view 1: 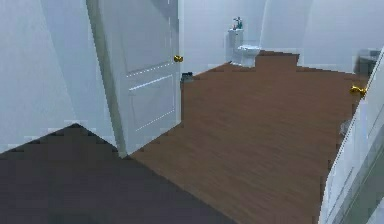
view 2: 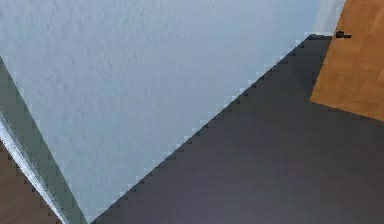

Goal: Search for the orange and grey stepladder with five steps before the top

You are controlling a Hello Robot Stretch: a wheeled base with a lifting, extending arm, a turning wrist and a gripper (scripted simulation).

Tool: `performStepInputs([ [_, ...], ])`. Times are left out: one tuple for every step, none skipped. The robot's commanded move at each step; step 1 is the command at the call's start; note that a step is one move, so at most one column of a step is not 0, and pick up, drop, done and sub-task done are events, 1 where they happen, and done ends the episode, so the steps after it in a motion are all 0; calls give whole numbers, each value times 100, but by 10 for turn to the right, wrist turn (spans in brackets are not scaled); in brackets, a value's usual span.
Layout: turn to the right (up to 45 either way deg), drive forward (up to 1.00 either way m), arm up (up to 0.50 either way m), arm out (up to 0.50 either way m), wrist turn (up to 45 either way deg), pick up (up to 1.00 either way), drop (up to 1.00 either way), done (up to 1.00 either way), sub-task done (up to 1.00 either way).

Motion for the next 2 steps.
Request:
performStepInputs([
  [0,85,0,0,0,0,0,0,0],
  [360,0,0,0,0,0,0,0,0],
])
